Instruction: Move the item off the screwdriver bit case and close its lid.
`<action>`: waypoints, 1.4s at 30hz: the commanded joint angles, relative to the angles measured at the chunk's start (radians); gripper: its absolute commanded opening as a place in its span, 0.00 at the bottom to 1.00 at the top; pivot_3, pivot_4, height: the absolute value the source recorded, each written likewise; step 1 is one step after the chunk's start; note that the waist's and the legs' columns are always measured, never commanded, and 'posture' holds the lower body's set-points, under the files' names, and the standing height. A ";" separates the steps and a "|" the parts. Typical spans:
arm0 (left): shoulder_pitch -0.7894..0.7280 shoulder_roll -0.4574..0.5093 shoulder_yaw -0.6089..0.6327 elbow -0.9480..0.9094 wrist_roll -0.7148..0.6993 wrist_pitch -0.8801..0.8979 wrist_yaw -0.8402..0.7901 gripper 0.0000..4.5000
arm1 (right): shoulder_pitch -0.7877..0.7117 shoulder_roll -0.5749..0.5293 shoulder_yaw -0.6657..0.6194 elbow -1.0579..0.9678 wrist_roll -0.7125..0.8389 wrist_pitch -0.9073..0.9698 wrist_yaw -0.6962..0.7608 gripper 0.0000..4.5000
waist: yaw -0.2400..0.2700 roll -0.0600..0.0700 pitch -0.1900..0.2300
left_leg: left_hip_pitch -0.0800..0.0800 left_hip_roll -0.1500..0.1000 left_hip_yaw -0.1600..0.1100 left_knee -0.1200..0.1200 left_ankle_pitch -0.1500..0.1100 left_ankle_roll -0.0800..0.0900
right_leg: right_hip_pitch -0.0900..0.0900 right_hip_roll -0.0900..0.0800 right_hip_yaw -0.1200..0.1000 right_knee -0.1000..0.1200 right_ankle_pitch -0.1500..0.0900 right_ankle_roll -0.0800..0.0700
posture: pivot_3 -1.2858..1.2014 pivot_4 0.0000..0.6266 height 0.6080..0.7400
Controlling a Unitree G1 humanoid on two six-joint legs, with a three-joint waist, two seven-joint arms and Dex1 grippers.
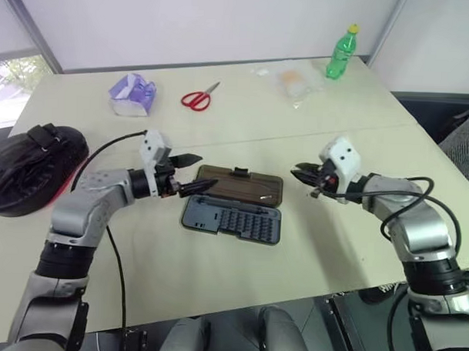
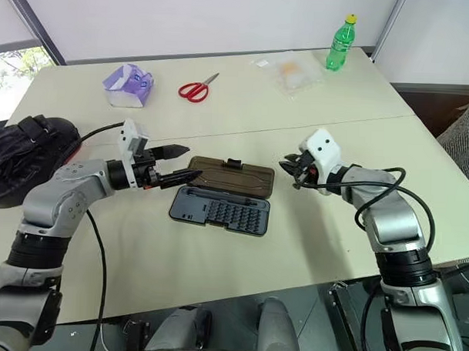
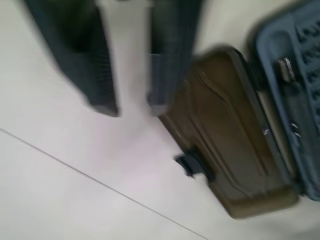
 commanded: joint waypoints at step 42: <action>0.030 -0.001 0.054 -0.076 0.029 -0.007 0.043 1.00 | -0.225 0.243 0.157 0.044 -0.052 0.577 -0.345 0.01 | -0.009 0.001 0.000 | -0.001 -0.001 -0.002 0.005 0.000 0.000 | 0.000 -0.001 0.000 0.002 0.000 0.000 | 0.52 0.24 1.00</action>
